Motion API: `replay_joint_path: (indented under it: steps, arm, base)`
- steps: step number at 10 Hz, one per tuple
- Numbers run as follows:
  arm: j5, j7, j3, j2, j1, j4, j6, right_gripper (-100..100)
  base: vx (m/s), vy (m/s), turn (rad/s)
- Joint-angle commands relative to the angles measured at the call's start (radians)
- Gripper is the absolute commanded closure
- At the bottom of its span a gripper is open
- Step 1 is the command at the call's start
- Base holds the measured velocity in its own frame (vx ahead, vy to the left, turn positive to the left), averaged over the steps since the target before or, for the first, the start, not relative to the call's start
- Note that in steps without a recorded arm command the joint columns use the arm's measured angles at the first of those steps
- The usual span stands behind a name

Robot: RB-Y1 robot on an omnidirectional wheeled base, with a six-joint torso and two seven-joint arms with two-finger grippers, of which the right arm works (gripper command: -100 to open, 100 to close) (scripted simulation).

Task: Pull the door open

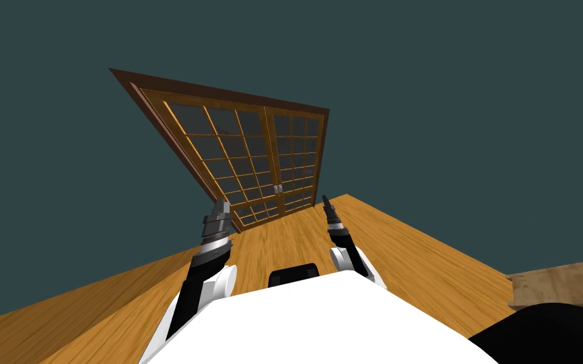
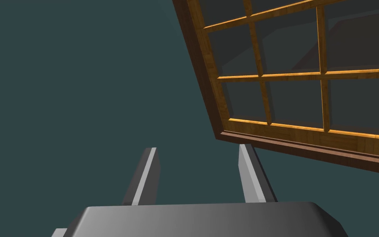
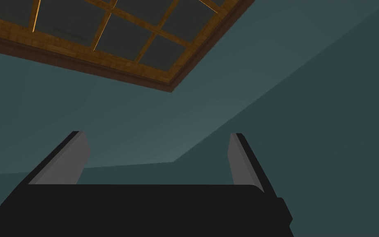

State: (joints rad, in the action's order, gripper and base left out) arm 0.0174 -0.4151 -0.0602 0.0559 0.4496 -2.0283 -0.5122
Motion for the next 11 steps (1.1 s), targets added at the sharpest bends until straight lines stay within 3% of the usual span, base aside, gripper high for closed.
replay_joint_path:
  steps: [1, 11]
  arm:
    - [-0.003, -0.031, 0.003, 0.010, -0.007, 0.035, -0.010, -100]
    - [-0.006, -0.233, 0.003, 0.051, -0.054, 0.265, -0.080, -100]
  base:
    - [0.106, 0.063, 0.043]
    - [0.107, 0.064, 0.043]
